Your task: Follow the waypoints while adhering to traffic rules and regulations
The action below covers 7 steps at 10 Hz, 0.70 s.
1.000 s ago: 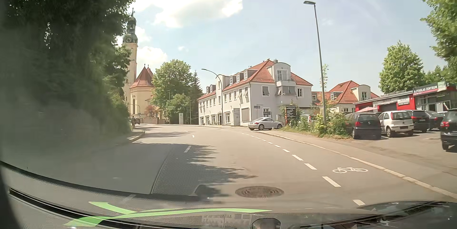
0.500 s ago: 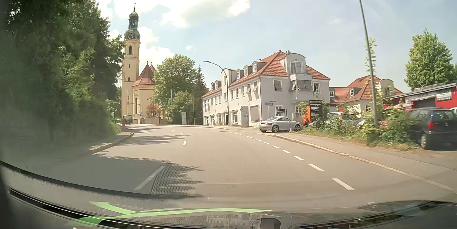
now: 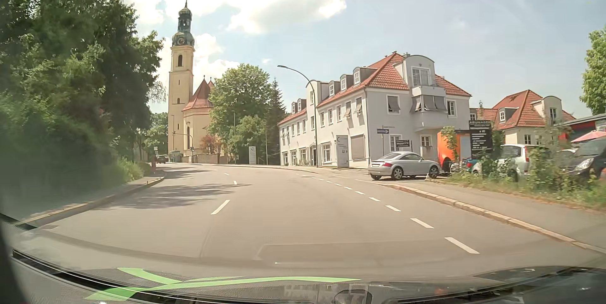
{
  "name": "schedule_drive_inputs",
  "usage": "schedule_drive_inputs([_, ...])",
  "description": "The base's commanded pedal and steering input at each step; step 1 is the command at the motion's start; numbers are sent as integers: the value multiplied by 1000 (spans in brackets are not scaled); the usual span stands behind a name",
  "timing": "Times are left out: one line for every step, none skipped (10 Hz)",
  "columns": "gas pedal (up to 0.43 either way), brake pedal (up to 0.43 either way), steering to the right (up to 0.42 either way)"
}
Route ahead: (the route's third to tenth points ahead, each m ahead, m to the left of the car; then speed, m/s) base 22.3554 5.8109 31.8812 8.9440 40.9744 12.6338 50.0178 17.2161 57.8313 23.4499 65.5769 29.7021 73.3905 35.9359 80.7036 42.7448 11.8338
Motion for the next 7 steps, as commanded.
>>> schedule_drive_inputs([110, 0, -50])
schedule_drive_inputs([110, 0, -55])
schedule_drive_inputs([98, 0, -56])
schedule_drive_inputs([98, 0, -55])
schedule_drive_inputs([110, 0, -56])
schedule_drive_inputs([118, 0, -57])
schedule_drive_inputs([138, 0, -60])
